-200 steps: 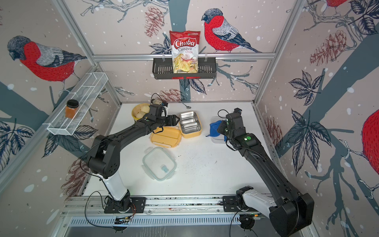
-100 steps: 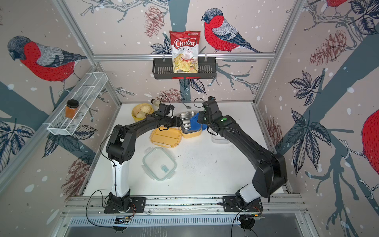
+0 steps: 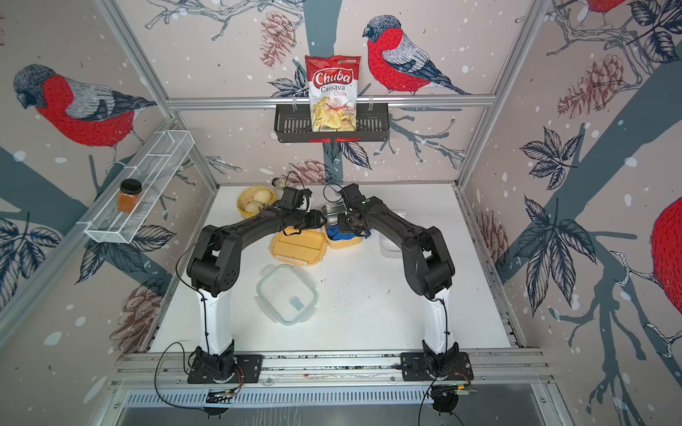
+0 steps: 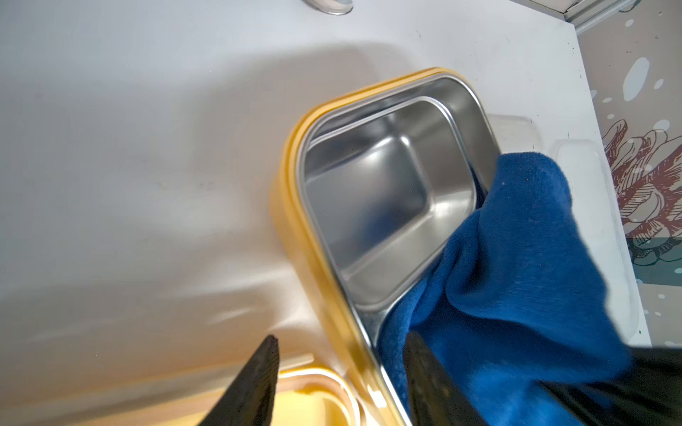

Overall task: Wipe the insides of the lunch boxes
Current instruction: Wipe the dirt inside the lunch box.

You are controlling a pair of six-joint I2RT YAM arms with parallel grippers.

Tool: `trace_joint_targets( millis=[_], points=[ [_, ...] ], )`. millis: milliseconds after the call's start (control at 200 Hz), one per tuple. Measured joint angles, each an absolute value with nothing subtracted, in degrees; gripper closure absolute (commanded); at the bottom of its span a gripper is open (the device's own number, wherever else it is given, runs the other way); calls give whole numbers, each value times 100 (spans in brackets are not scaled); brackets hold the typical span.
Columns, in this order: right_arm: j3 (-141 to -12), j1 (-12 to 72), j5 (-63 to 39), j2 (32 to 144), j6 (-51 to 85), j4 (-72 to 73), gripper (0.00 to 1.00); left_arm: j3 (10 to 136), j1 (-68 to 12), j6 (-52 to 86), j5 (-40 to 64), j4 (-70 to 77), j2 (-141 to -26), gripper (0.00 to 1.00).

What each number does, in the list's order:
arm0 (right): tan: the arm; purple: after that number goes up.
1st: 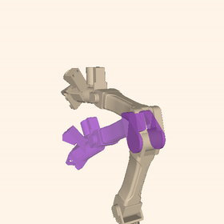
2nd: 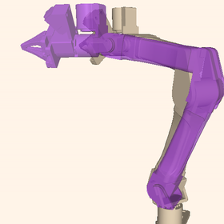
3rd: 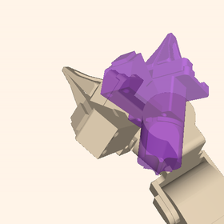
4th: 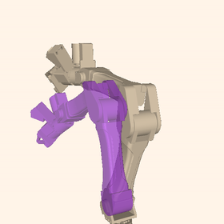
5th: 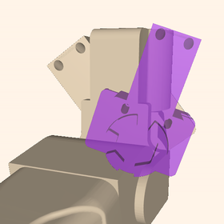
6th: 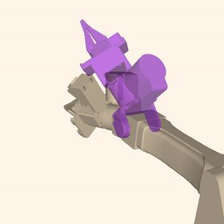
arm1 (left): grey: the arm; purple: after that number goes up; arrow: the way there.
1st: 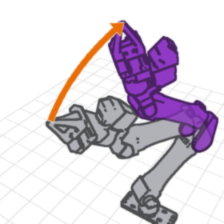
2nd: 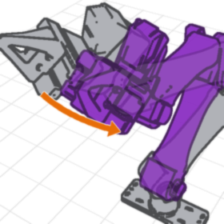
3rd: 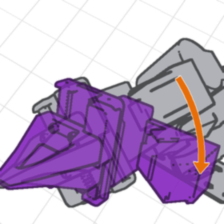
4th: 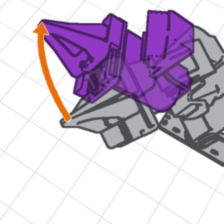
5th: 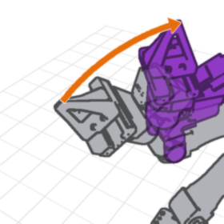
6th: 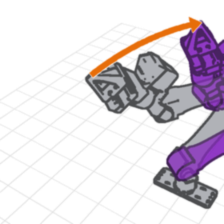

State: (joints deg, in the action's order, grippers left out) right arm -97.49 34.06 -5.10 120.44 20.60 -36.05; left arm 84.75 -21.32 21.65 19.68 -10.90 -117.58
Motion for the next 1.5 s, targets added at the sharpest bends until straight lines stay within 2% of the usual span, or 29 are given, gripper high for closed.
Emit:
trace_joint_targets(
  millis=[205,400,666,796,991,1276,1501],
  points=[
    [-10558,3361,-762,13054,1813,-4045,100,8405,-2088,2226,1959,-954,-11491,44],
    [-11179,3308,-980,13544,1798,-4263,100,8416,-2086,2226,1964,-923,-11579,45],
    [-10484,3221,-1527,13185,1841,-3448,100,8433,-2086,2226,1999,-923,-11852,45],
    [-10462,3242,-1761,13152,1968,-3404,100,8436,-2086,2224,2045,-921,-11898,49],
    [-11054,3420,-2003,13539,1988,-3616,100,8438,-2086,2224,2143,-838,-11952,52],
    [-11113,3538,-2285,13559,1632,-4012,100,8442,-2091,2226,2132,-810,-11957,53],
    [-11000,3433,-1872,13345,1192,-4840,100,8510,-2040,2209,2053,-814,-11961,53]
  ],
)
